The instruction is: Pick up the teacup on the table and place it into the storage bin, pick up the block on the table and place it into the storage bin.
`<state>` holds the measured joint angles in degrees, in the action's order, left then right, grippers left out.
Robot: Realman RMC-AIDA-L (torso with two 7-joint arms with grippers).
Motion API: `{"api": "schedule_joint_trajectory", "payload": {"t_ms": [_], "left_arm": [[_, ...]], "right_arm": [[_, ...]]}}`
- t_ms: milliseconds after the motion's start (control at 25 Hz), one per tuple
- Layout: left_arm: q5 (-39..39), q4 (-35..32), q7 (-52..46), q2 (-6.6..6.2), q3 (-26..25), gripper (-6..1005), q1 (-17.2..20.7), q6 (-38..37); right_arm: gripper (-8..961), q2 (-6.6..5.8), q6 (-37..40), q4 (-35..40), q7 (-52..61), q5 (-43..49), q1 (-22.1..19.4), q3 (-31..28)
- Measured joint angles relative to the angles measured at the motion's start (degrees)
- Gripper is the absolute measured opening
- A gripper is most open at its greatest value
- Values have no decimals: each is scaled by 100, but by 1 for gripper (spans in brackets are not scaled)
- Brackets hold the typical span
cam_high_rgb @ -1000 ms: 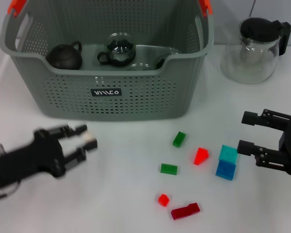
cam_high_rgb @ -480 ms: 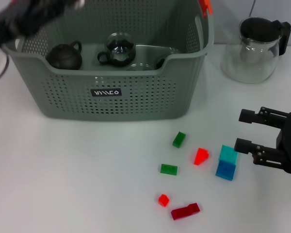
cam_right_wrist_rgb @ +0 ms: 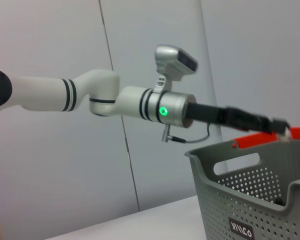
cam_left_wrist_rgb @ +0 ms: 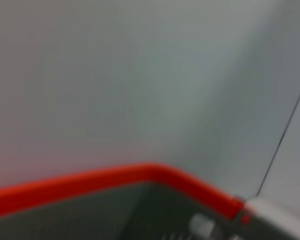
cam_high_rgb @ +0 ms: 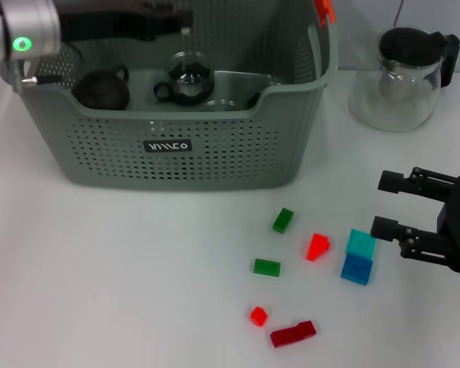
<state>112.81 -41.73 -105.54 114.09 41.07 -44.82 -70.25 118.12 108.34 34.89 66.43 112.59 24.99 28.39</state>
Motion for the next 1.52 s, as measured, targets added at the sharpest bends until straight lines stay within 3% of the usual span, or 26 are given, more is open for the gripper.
{"api": "schedule_joint_trajectory", "payload": {"t_ms": [240,520,720,760,920,1000,1120,1320,1440,1520], "left_arm": [[1072,-335,-1548,84,863,420,-145,814],[1259,-654,-2058,172,866,422,-34,931],[842,-1209,-2005,267,447,424,318,271],[604,-1361,-1890,323,284,424,449,86],[-326,-1621,-1436,424,-159,601,931,-638],[-879,-1466,-1049,468,-562,690,1226,-1246],[-1315,-997,-353,522,-1115,707,1565,-2118],[-676,-574,863,620,-1317,722,2073,-2917],[235,-470,2537,864,-1262,719,2465,-3144],[404,-412,3052,928,-1231,718,2568,-3171]], "right_arm": [[744,1,4,-1,7,-6,10,-1],[744,9,4,-1,10,-10,3,-1],[744,10,2,-1,11,-10,6,-9],[744,9,3,-1,11,-10,16,-10],[744,9,11,-1,19,-9,39,-10],[745,9,13,-1,20,-9,40,-10],[745,9,12,-1,20,-8,36,-9],[745,9,-4,-1,20,-8,42,-14],[745,8,-23,0,20,-9,41,-17],[745,7,-29,-1,20,-9,41,-18]]}}
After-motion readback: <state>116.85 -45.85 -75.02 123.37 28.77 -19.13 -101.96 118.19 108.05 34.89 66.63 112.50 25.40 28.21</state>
